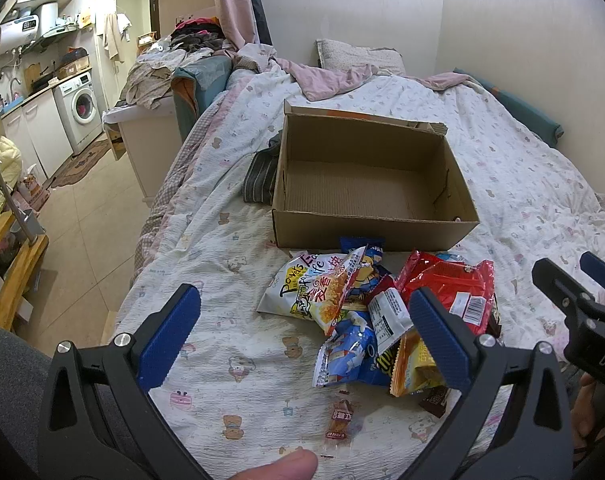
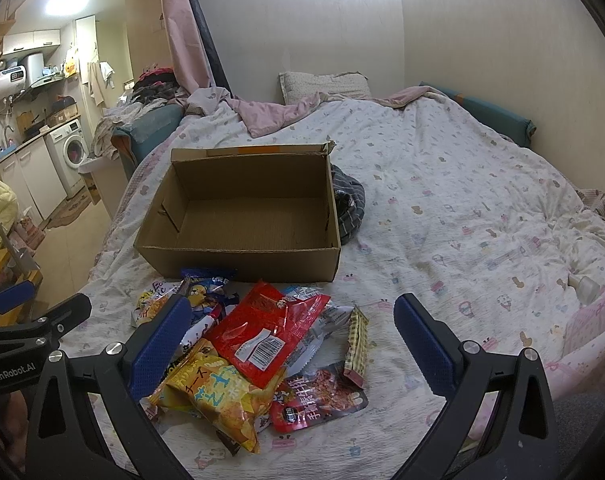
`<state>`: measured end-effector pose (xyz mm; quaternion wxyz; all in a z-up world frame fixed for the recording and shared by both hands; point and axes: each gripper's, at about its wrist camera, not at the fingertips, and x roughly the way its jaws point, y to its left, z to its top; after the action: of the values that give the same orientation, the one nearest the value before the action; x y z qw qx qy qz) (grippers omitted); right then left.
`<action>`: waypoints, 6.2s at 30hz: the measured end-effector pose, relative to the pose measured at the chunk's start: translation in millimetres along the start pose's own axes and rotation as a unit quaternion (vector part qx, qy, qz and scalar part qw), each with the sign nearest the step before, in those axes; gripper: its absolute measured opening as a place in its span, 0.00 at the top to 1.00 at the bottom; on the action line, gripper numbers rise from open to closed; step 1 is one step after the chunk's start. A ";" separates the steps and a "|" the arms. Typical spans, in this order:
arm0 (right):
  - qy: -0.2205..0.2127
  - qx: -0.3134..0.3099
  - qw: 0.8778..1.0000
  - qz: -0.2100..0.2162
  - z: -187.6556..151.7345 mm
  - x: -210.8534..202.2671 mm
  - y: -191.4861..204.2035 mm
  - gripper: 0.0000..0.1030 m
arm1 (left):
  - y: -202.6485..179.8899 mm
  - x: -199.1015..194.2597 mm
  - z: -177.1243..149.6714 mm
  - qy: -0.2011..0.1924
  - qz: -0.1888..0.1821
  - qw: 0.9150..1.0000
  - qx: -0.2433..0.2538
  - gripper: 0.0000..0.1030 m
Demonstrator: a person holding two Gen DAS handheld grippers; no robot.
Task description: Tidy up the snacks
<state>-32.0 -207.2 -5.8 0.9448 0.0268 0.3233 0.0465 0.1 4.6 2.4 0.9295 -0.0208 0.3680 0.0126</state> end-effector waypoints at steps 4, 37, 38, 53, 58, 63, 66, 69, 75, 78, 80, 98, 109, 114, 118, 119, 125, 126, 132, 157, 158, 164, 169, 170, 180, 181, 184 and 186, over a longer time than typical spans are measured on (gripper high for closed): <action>0.000 0.001 1.000 0.000 -0.1 -0.5 -0.9 0.00 | -0.1 0.0 -0.2 0.000 0.000 1.000 0.000 0.00; -0.001 0.007 1.000 0.002 0.2 -0.5 0.1 0.00 | 3.8 3.6 0.8 0.013 -0.004 1.000 -0.004 0.00; -0.001 0.010 1.000 0.002 0.4 -0.5 -0.5 0.00 | 5.7 5.6 2.7 0.020 -0.004 1.000 -0.006 0.00; 0.058 0.086 0.994 0.032 -3.7 15.6 -26.2 0.00 | 22.2 115.2 19.2 0.246 -0.027 0.968 -0.031 0.00; 0.078 0.116 0.990 0.035 -5.3 22.5 -39.1 0.00 | 24.6 181.1 22.7 0.330 -0.055 0.943 -0.010 0.00; 0.086 0.127 0.988 0.033 -6.3 26.9 -46.4 0.00 | 29.7 214.1 14.5 0.339 -0.060 0.938 -0.027 0.02; 0.094 0.128 0.987 0.037 -7.5 31.7 -48.6 0.00 | 33.2 214.7 10.3 0.341 -0.067 0.936 -0.060 0.13; 0.120 0.139 0.981 0.059 -9.7 41.4 -50.4 0.00 | 31.8 208.3 7.4 0.337 -0.068 0.937 -0.056 0.18; 0.229 0.176 0.945 0.154 -23.0 68.1 -43.3 0.00 | 24.5 185.8 8.5 0.323 -0.073 0.943 -0.046 0.30; 0.290 0.203 0.913 0.203 -32.0 80.0 -33.9 0.00 | 27.5 171.9 9.8 0.311 -0.076 0.946 -0.050 0.31; 0.310 0.218 0.903 0.202 -37.3 87.0 -30.6 0.00 | 29.8 156.8 9.3 0.300 -0.072 0.950 -0.050 0.32; 0.365 0.196 0.894 0.173 -43.2 110.5 -3.6 0.62 | 37.3 114.1 12.3 0.271 -0.086 0.957 -0.054 0.32; 0.263 0.229 0.907 0.236 2.6 42.4 -49.7 0.63 | 35.5 101.2 11.4 0.242 -0.083 0.966 -0.046 0.32; 0.235 0.220 0.919 0.228 22.7 45.7 -55.8 0.63 | 31.2 92.7 23.0 0.224 -0.074 0.971 -0.046 0.32; 0.217 0.202 0.929 0.222 41.5 49.3 -56.7 0.63 | 26.0 87.2 40.3 0.203 -0.058 0.977 -0.036 0.32; 0.214 0.200 0.930 0.222 46.7 52.4 -53.4 0.63 | 25.1 86.4 43.9 0.201 -0.057 0.977 -0.035 0.32; 0.195 0.192 0.936 0.222 73.3 66.9 -55.2 0.63 | 19.7 85.3 73.8 0.183 -0.053 0.981 -0.024 0.32; 0.192 0.192 0.936 0.224 77.6 70.0 -55.9 0.63 | 17.7 85.0 79.3 0.178 -0.052 0.982 -0.020 0.32; 0.177 0.186 0.941 0.219 104.3 94.6 -62.5 0.63 | 4.4 93.7 107.9 0.157 -0.045 0.987 0.002 0.32; 0.174 0.124 0.954 0.208 107.4 211.8 -49.1 0.63 | -31.3 190.2 119.2 0.129 -0.032 0.990 0.050 0.31; 0.174 0.122 0.955 0.206 108.2 213.1 -48.6 0.63 | -30.8 190.9 118.2 0.131 -0.033 0.990 0.047 0.31; 0.182 0.115 0.956 0.198 106.0 220.7 -44.9 0.63 | -36.5 196.2 109.6 0.144 -0.028 0.987 0.070 0.30; 0.189 0.107 0.956 0.197 104.4 223.1 -39.6 0.63 | -41.2 194.7 108.8 0.148 -0.031 0.985 0.078 0.27; 0.188 0.105 0.956 0.196 104.8 222.9 -39.0 0.63 | -42.5 193.9 108.6 0.148 -0.032 0.985 0.080 0.26; 0.196 0.096 0.955 0.198 104.3 225.4 -34.7 0.62 | -49.5 196.0 100.3 0.163 -0.018 0.980 0.109 0.22; 0.197 0.096 0.955 0.199 103.9 225.2 -34.8 0.61 | -48.2 195.4 100.9 0.162 -0.019 0.981 0.106 0.22; 0.197 0.096 0.955 0.201 104.3 226.3 -35.5 0.60 | -45.2 191.5 104.1 0.154 -0.020 0.983 0.096 0.22; 0.197 0.096 0.955 0.201 104.4 227.9 -36.1 0.60 | -44.3 189.3 106.5 0.149 -0.019 0.984 0.094 0.22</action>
<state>213.9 -221.3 -64.9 0.8262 0.1726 0.4940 0.2087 212.6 -33.0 -48.4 0.8623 0.0579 0.5013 -0.0428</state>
